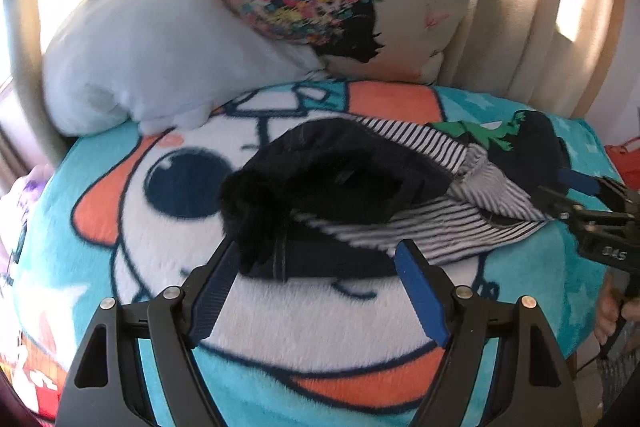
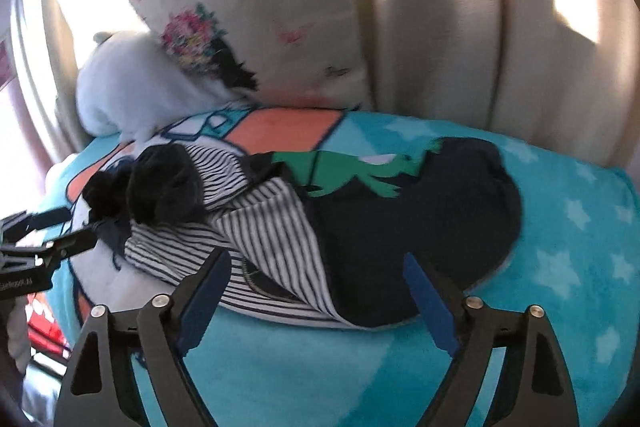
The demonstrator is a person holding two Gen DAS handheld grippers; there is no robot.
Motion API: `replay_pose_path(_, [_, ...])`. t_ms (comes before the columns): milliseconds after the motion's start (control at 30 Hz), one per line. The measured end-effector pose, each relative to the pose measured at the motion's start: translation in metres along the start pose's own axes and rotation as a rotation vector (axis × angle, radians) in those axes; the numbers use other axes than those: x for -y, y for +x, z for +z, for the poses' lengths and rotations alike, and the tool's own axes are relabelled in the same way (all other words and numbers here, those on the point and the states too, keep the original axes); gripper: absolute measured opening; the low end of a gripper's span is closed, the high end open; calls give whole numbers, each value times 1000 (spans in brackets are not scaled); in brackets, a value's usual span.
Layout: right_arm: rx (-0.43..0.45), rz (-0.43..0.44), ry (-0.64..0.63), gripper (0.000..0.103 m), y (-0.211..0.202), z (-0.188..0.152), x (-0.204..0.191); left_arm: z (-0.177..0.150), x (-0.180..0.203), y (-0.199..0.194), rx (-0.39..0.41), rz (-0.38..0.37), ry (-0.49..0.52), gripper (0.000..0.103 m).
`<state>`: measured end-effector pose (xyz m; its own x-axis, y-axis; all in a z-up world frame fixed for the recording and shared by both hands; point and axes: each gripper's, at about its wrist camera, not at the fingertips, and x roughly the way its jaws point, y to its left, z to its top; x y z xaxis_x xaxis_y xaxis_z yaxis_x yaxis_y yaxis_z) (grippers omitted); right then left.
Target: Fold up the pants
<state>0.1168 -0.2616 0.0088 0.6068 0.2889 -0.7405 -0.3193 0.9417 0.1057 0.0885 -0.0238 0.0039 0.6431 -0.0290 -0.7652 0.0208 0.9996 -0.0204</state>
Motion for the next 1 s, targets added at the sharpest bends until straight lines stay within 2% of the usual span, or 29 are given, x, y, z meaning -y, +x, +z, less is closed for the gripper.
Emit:
replay_pose_path(133, [-63,59,-32,71,19,8,-2,19,7,16,-26,-55,74,79])
replay_pose_path(200, [-99,94,-40,70,31,12,-3,27,15,26,-40,-75,134,79])
replay_pose_path(267, [-118,100,-54,70,39,14,-5,32,26,38,-57,-70,209,79])
replay_pose_path(367, [-160,107,-79,69,53,13,-9,37,37,54,-80,-72,267,79])
replay_pose_path(400, [-169,102,-86,64,57,13,-10,38,41,59,-91,-76,285,73])
replay_pose_path(433, [-173,93,-95,57,60,12,-11,38,46,65,-108,-80,308,51])
replay_pose_path(467, [-169,81,-107,53,60,13,-12,38,50,71,-133,-82,323,38])
replay_pose_path(500, [-170,77,-111,40,59,13,-12,36,54,77,-157,-73,333,22])
replay_pose_path(533, [-176,75,-107,23,59,14,-12,34,55,79,-152,-56,337,19])
replay_pose_path(567, [-178,79,-105,15,58,15,-11,34,56,77,-135,-51,337,18])
replay_pose_path(633, [-170,65,-115,7,53,19,-12,36,50,70,-120,-69,300,16])
replay_pose_path(767, [-113,37,-130,6,41,39,-14,54,23,52,-78,-111,185,16])
replay_pose_path(900, [-48,0,-153,5,42,79,-19,85,-7,53,-68,-109,69,16])
replay_pose_path(1000, [-9,-47,-188,5,58,117,-31,108,-36,67,-68,-66,-35,16])
